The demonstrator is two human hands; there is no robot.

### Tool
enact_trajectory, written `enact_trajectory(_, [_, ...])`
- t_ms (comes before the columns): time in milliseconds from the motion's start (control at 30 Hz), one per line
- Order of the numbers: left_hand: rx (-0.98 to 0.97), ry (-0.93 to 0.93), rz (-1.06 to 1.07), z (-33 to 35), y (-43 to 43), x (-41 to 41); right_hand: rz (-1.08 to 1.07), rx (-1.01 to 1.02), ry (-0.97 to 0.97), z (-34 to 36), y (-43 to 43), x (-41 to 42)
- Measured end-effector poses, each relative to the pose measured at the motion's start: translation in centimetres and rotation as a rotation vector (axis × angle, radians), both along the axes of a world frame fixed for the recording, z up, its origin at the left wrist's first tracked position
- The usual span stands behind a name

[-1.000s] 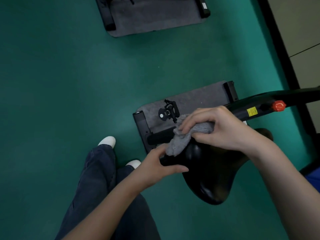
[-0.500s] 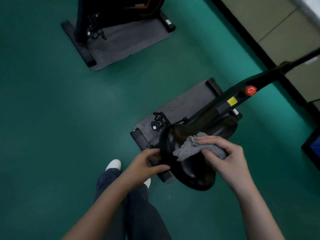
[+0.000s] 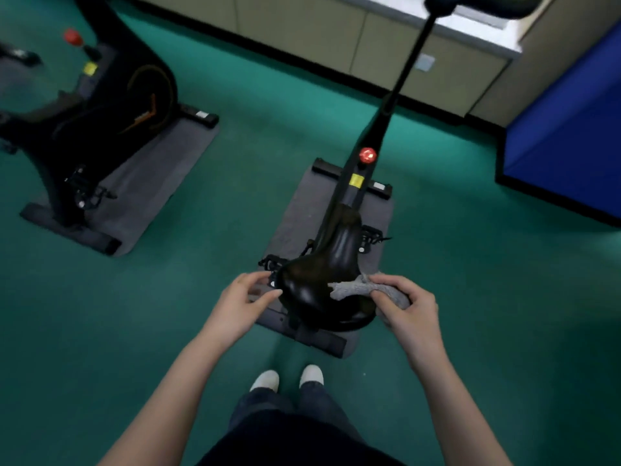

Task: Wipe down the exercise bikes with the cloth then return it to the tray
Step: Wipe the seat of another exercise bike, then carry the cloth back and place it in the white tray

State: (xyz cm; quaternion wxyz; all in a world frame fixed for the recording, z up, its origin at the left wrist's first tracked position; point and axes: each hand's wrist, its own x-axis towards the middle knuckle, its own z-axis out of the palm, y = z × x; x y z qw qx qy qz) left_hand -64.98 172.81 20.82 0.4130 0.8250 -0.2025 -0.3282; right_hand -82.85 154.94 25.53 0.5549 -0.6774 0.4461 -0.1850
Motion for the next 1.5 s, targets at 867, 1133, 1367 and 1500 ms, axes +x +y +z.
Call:
enact_trajectory(867, [0.266,-0.613,-1.087,5.5,-17.8,-13.7,-0.646,-0.038,-0.098,3.2,-2.3,-22.3])
enact_trajectory(1133, [0.349,-0.69,-1.172,4.7,-25.2,-27.1,-0.677,-0.016,-0.057,2.6,-8.6,-34.3])
enact_trajectory(1367, [0.277,-0.746,-1.197,4.9,-30.9,-32.2,-0.779,0.077,-0.072,1.5,-14.0,-38.8])
enact_trajectory(1500, [0.295,-0.744,-1.152,4.8,-35.3,-31.4,-0.727,0.068,-0.067,1.7,-18.8,-38.3])
